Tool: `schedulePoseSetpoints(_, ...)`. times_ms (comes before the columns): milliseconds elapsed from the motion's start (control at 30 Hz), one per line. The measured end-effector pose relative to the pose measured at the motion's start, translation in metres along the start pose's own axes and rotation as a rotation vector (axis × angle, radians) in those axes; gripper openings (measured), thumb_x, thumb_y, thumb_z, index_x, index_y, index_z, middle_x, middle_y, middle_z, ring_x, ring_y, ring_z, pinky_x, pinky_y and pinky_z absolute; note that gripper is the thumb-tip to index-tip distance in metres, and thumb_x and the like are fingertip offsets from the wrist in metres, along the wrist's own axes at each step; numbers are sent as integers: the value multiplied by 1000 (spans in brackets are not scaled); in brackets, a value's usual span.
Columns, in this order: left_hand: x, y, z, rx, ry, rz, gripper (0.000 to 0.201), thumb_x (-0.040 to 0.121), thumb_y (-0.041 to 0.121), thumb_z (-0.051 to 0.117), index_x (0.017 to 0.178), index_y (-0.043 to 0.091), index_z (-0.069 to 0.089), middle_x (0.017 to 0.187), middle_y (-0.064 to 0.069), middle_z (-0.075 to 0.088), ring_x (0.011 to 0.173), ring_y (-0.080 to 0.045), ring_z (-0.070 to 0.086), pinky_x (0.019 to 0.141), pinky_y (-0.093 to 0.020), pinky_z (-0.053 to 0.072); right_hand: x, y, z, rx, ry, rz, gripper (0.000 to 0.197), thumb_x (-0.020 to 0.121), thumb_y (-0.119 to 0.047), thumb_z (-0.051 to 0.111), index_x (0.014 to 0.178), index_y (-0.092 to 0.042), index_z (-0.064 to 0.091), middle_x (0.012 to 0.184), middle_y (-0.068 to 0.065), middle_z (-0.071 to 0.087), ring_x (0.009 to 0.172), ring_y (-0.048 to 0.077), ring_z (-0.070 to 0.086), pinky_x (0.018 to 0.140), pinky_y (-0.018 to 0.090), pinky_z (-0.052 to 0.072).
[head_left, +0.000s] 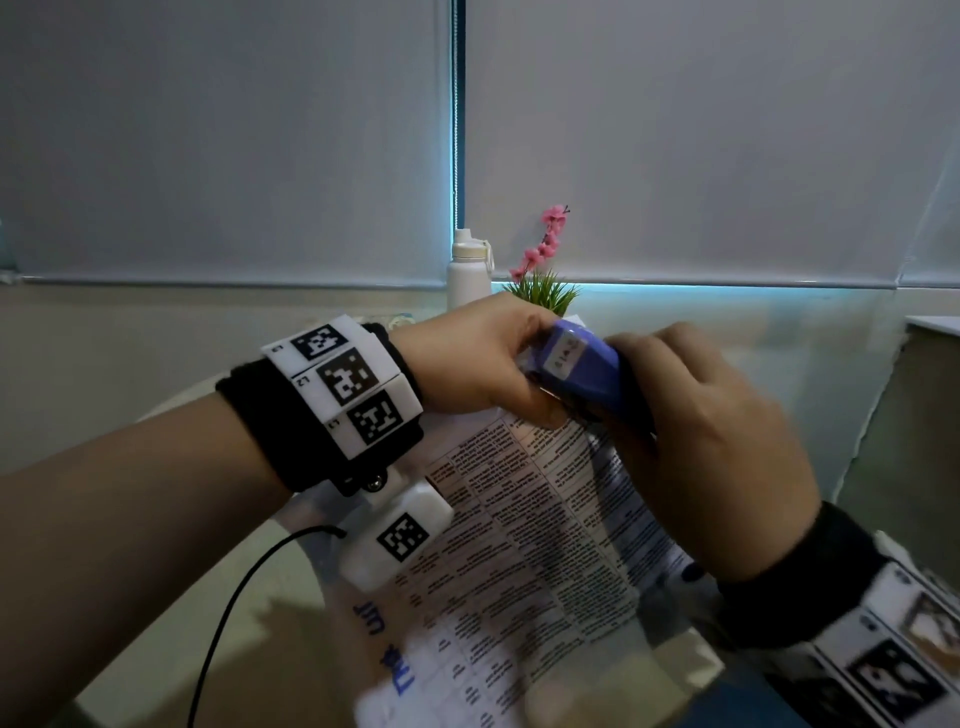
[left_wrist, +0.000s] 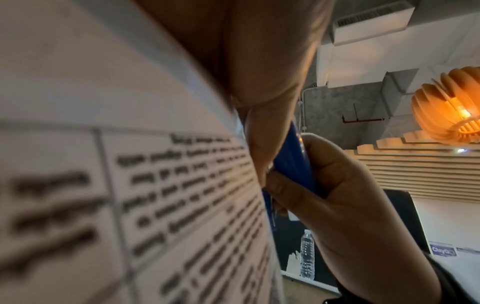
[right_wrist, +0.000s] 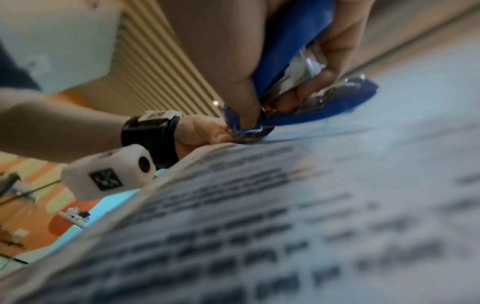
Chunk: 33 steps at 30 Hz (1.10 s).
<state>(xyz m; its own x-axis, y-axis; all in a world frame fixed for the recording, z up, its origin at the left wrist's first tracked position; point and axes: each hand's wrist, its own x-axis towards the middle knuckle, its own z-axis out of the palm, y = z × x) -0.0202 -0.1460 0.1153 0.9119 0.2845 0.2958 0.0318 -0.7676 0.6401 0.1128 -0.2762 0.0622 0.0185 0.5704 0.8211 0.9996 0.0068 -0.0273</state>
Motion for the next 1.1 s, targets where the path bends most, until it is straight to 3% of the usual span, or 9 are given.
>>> schedulePoseSetpoints(233,-1,-3,3,-26,26,-13,37,69,-8,74,103,2,65,95,-13,70,85,-13,62,79,-31,52,2,2,5,72,-11,33,29,81,-29,63,104,-13,60,88,4,56,65,28,54,52,25,32)
schedulePoseSetpoints(333,-2,-4,5,-46,31,-27,37,71,-11,73,98,13,64,88,0,68,81,-5,62,77,-22,51,0,1,7,154,-12,46,32,81,-36,54,104,-14,59,87,2,54,69,24,51,56,27,34)
schedulePoseSetpoints(400,-2,-4,6,1,38,-29,35,71,-11,73,99,10,64,84,1,67,76,-4,60,72,-18,50,-1,-1,8,62,-16,22,31,83,-33,53,104,-12,60,88,7,56,66,27,52,51,29,36)
schedulePoseSetpoints(533,-3,-3,8,-45,31,-40,39,73,-13,71,99,14,63,89,2,66,82,-3,61,75,-14,49,1,6,10,278,-35,98,32,79,-34,57,103,-13,59,85,-1,54,72,10,41,61,22,26)
schedulePoseSetpoints(667,-2,-8,6,105,9,-36,40,74,-2,74,106,18,63,100,5,68,94,-4,64,86,-18,50,-4,10,14,228,-60,108,30,79,-32,58,104,-15,57,86,-7,47,72,1,31,60,19,24)
schedulePoseSetpoints(767,-2,-22,6,285,-1,-113,47,75,11,77,119,18,61,118,5,64,106,-9,59,100,-28,43,-12,20,13,310,-75,236,26,80,-35,59,102,-21,57,82,-7,56,71,10,47,62,18,36)
schedulePoseSetpoints(867,-6,-43,3,349,11,-192,53,76,15,78,124,23,59,127,7,58,113,-7,52,100,-20,36,-22,33,6,519,-92,423,24,85,-25,65,106,-27,53,82,-5,64,65,9,58,63,31,45)
schedulePoseSetpoints(933,-10,-58,-2,342,3,-234,52,75,17,79,120,31,58,128,7,56,118,-10,51,105,-25,35,-33,42,-3,676,-115,574,33,86,-19,63,114,-30,48,84,2,66,58,6,56,61,30,45)
schedulePoseSetpoints(1100,-18,-93,-9,236,-8,-315,51,72,22,81,102,53,55,130,12,53,123,-11,49,112,-42,33,-75,70,-24,743,-46,799,45,89,-14,58,123,-33,37,86,20,62,63,21,56,58,32,47)
